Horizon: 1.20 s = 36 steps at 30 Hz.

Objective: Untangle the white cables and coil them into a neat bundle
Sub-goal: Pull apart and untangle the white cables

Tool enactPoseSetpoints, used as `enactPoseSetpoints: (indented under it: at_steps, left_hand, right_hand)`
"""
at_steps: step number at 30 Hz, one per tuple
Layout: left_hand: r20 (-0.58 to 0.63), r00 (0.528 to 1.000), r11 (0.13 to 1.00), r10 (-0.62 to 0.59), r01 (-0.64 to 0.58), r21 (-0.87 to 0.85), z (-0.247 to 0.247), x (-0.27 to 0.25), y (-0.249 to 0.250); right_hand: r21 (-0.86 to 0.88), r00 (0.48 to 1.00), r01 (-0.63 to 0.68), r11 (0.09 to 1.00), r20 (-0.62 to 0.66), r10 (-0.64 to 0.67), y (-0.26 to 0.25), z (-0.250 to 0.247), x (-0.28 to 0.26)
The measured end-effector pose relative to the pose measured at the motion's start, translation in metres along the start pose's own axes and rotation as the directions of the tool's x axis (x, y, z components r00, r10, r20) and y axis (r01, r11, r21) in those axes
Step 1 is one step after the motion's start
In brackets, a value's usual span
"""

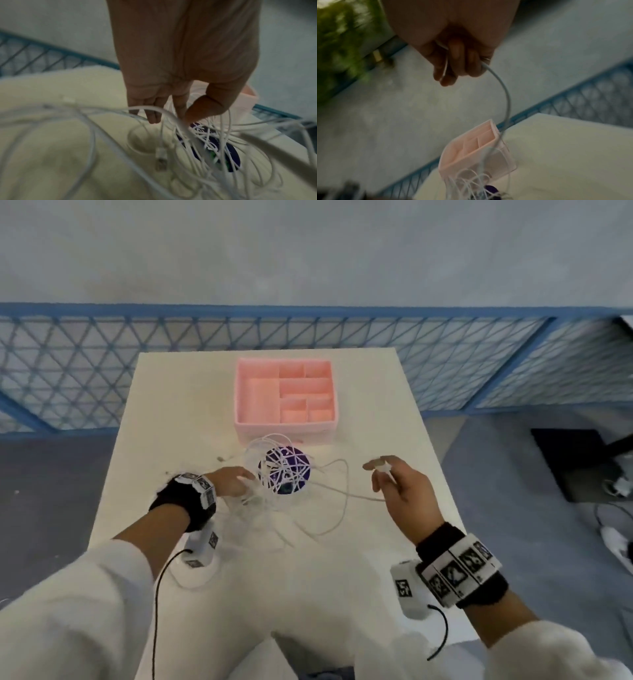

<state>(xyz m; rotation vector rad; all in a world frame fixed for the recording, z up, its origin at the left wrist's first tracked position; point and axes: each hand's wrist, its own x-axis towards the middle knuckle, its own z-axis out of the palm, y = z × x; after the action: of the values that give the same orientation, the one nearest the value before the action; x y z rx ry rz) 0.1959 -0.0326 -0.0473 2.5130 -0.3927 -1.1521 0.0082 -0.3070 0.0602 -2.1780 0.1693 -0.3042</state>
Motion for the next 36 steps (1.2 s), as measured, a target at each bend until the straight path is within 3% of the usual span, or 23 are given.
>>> enactPoseSetpoints:
  at_steps: [3,6,9,11,12,14,16,19,23,25,29,33,36]
  left_hand:
    - [0.020,1.000,1.000,-0.020,0.020,0.000,0.019,0.017,0.011]
    - [-0.200,0.978,0.995,0.053,-0.034,0.098,0.025,0.015,0.010]
    - [-0.459,0.883,0.991,0.094,-0.128,-0.043,0.017,-0.013,0.003]
    - [-0.548,0.823,0.963,0.150,-0.247,-0.108,0.005,-0.048,0.001]
    - [-0.568,0.801,0.948,0.191,-0.301,-0.106,-0.001,-0.067,0.001]
    - [-0.554,0.811,0.881,0.191,-0.390,-0.267,-0.013,-0.114,0.009]
    - [-0.546,0.822,0.750,0.161,-0.461,-0.474,-0.020,-0.159,0.025]
    - [-0.623,0.776,0.565,0.097,-0.559,-0.608,-0.013,-0.192,0.047]
    - [-0.643,0.766,0.509,0.029,-0.564,-0.650,0.012,-0.189,0.065]
    - [-0.636,0.771,0.551,-0.002,-0.530,-0.644,0.026,-0.184,0.070]
    - [-0.556,0.830,0.689,0.041,-0.426,-0.586,0.045,-0.177,0.076]
    - [-0.456,0.880,0.816,0.136,-0.360,-0.452,0.047,-0.172,0.079]
    - [-0.340,0.925,0.842,0.170,-0.316,-0.437,0.042,-0.165,0.080]
  right_hand:
    - [0.264,0.971,-0.227,0.938,-0.009,0.237,-0.004,0.005,0.003]
    - [0.321,0.954,-0.288,0.902,0.014,0.300,-0.007,0.017,0.000]
    - [0.460,0.927,-0.318,0.829,-0.033,0.373,-0.015,0.032,0.000]
    - [0.547,0.921,-0.304,0.780,-0.039,0.387,-0.023,0.039,0.004]
    - [0.568,0.928,-0.288,0.771,-0.033,0.371,-0.027,0.042,0.006]
    - [0.587,0.954,-0.236,0.774,-0.014,0.301,-0.038,0.046,0.009]
    - [0.629,0.977,-0.173,0.758,0.012,0.213,-0.052,0.052,0.013]
    - [0.688,0.994,-0.111,0.717,0.086,0.071,-0.076,0.068,0.015]
    - [0.731,0.964,-0.160,0.663,0.260,-0.055,-0.098,0.096,0.008]
    - [0.709,0.944,-0.227,0.668,0.329,-0.029,-0.096,0.107,0.003]
    - [0.548,0.920,-0.256,0.796,0.391,0.027,-0.082,0.111,-0.006]
    - [0.434,0.925,-0.317,0.843,0.340,0.173,-0.076,0.106,-0.017]
    - [0.392,0.929,-0.346,0.852,0.268,0.254,-0.065,0.099,-0.022]
